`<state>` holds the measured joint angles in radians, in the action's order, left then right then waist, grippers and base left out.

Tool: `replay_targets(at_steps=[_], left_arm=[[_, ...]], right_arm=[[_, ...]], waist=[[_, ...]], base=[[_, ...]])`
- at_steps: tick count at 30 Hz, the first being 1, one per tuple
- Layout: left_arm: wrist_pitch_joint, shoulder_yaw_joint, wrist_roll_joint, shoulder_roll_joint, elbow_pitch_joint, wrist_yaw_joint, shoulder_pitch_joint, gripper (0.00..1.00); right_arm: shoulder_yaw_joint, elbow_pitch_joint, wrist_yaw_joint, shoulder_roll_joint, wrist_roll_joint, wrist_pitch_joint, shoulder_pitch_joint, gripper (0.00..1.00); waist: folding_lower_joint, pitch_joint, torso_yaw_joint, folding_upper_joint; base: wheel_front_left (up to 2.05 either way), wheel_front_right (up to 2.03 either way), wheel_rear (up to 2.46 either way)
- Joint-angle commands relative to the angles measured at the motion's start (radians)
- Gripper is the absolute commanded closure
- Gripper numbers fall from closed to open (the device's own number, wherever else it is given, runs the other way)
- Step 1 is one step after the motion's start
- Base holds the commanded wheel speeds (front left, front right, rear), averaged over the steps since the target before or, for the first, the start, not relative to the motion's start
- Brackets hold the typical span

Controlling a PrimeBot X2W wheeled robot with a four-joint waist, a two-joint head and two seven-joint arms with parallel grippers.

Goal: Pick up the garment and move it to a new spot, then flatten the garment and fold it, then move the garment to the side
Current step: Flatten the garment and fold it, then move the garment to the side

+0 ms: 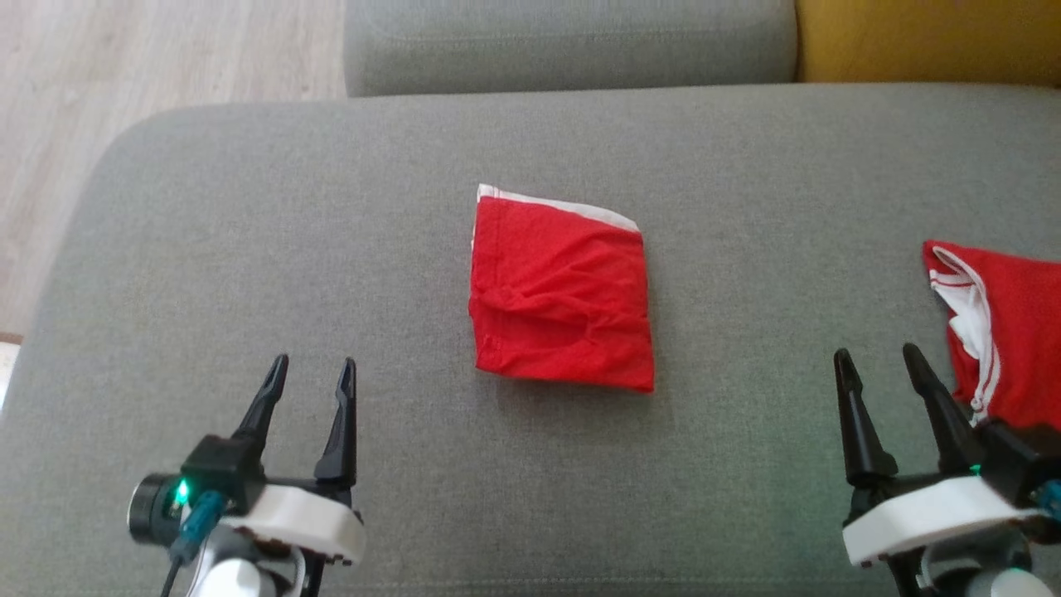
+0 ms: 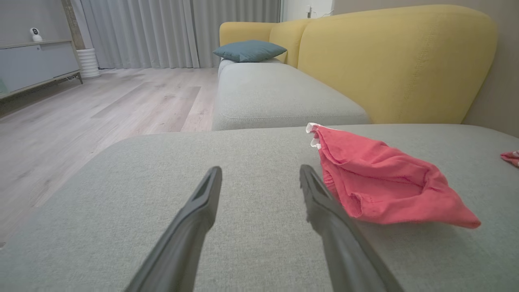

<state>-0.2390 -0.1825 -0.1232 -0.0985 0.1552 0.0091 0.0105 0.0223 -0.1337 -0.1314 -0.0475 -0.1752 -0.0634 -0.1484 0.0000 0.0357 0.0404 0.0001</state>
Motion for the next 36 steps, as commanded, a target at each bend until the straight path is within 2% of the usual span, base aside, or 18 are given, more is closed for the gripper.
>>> replay_targets(at_steps=[1, 26, 36], left_arm=[[-0.002, 0.029, 0.0, -0.02, -0.039, 0.004, -0.026, 0.0], [0.012, 0.012, -0.002, -0.044, -0.076, 0.028, -0.01, 0.0], [0.001, 0.006, 0.0, -0.048, -0.088, 0.03, -0.063, 0.0]], right_arm=[[-0.016, -0.043, 0.001, -0.008, 0.006, -0.004, 0.019, 0.0], [0.004, -0.079, 0.001, -0.003, -0.001, -0.039, -0.013, 0.0], [-0.032, -0.011, 0.001, -0.003, -0.021, -0.067, 0.062, 0.0]], waist=[[0.0, -0.008, 0.001, -0.0001], [0.0, -0.019, 0.002, -0.0001], [0.0, 0.037, 0.033, -0.0001]], base=[[0.0, 0.0, 0.0], [0.0, 0.0, 0.0], [0.0, 0.0, 0.0]])
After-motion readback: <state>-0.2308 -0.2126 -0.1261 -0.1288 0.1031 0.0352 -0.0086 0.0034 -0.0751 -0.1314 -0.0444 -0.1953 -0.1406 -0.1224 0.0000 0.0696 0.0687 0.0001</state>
